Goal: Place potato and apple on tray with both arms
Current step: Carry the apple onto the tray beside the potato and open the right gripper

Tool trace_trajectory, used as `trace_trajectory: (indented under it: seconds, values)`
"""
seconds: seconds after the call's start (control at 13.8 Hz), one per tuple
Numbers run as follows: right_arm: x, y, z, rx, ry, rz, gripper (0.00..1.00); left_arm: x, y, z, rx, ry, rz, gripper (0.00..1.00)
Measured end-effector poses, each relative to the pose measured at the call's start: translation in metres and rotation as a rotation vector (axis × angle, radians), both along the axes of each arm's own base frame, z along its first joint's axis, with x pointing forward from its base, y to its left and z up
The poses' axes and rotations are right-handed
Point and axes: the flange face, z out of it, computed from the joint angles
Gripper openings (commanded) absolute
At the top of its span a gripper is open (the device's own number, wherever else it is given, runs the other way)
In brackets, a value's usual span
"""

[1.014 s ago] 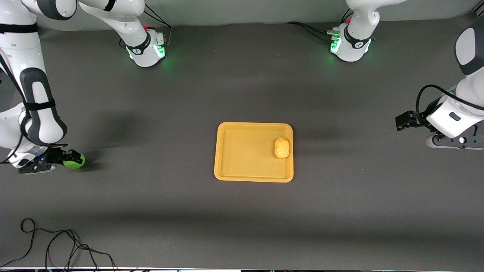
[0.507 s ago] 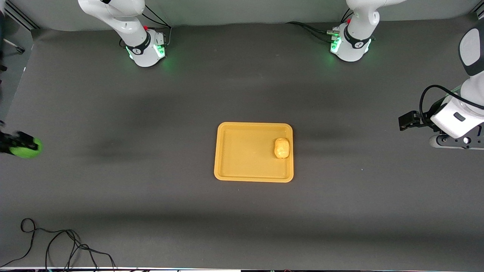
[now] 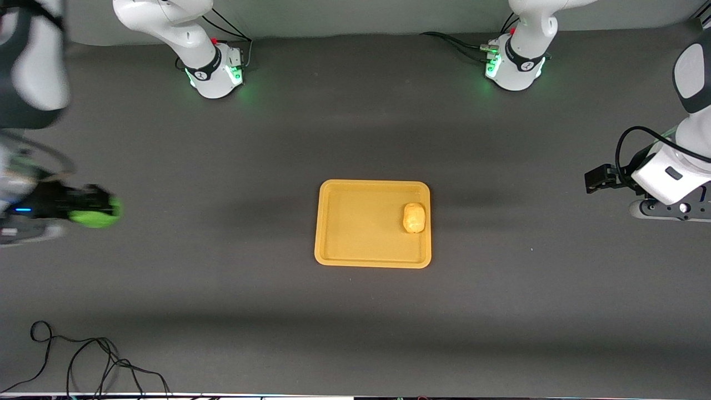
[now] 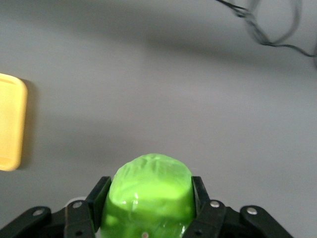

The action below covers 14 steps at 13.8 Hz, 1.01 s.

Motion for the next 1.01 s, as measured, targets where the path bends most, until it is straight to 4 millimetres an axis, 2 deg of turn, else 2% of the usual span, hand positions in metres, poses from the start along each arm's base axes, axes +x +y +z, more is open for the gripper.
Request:
trace_trajectory:
  seconds: [0.07, 0.29, 0.51, 0.58, 0.72, 0.8, 1.01]
  values:
    - [-0.004, 0.054, -0.002, -0.005, -0.004, -0.021, 0.24, 0.001, 0.0, 0.001, -0.001, -0.002, 0.0, 1.0]
    - [-0.031, 0.198, -0.019, -0.017, -0.01, -0.1, 0.24, 0.002, 0.0, 0.01, -0.003, -0.011, 0.0, 1.0]
    - [-0.075, 0.335, -0.041, 0.004, -0.012, -0.214, 0.24, 0.003, 0.003, 0.017, -0.005, -0.009, 0.007, 1.0]
    - [-0.09, 0.374, -0.049, 0.008, -0.018, -0.232, 0.24, 0.004, 0.003, 0.017, -0.007, -0.01, 0.006, 1.0]
    - [-0.115, 0.434, -0.075, 0.014, -0.006, -0.264, 0.24, 0.005, 0.003, 0.008, -0.007, 0.015, 0.007, 1.0]
    - [-0.119, 0.452, -0.095, 0.014, 0.0, -0.275, 0.24, 0.007, 0.006, 0.001, -0.008, 0.029, 0.011, 1.0]
    - [-0.105, 0.474, -0.172, 0.011, -0.013, -0.289, 0.25, 0.01, 0.019, -0.009, -0.011, 0.046, 0.031, 1.0]
